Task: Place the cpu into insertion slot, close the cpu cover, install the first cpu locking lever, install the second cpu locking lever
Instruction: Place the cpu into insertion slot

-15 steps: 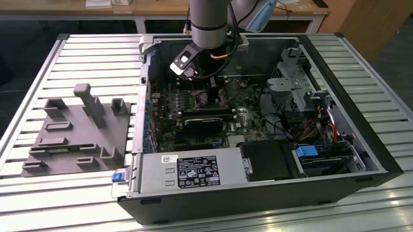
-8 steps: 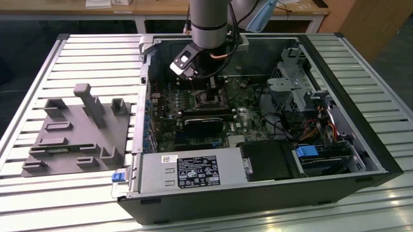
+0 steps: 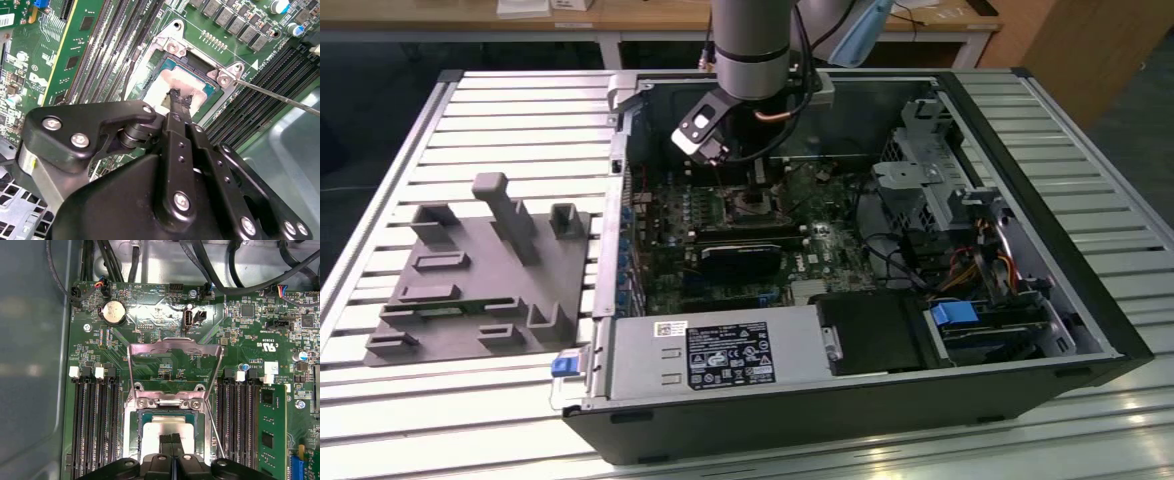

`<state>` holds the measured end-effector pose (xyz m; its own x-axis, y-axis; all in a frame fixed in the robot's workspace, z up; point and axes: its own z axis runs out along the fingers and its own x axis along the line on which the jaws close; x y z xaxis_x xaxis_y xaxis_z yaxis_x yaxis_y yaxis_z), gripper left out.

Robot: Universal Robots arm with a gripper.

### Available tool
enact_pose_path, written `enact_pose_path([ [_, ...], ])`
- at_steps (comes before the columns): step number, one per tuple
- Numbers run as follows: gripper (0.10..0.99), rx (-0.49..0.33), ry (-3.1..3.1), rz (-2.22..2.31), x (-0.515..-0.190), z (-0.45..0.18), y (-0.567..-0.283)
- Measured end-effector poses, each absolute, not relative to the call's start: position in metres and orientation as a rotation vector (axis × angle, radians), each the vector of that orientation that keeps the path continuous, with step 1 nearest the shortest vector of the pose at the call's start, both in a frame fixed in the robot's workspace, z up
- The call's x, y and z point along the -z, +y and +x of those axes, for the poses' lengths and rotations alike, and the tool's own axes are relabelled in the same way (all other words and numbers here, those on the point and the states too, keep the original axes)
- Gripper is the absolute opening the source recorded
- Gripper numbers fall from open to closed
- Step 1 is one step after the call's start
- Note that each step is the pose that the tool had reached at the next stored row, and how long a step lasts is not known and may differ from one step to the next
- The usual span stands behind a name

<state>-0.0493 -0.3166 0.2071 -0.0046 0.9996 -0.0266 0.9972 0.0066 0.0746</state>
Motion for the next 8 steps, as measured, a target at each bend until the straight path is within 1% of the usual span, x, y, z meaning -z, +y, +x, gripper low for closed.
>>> enact_pose_path([
  [8,0.102,-0.053,2.177,2.165,-0.2109,-0.0493,-0.3167],
])
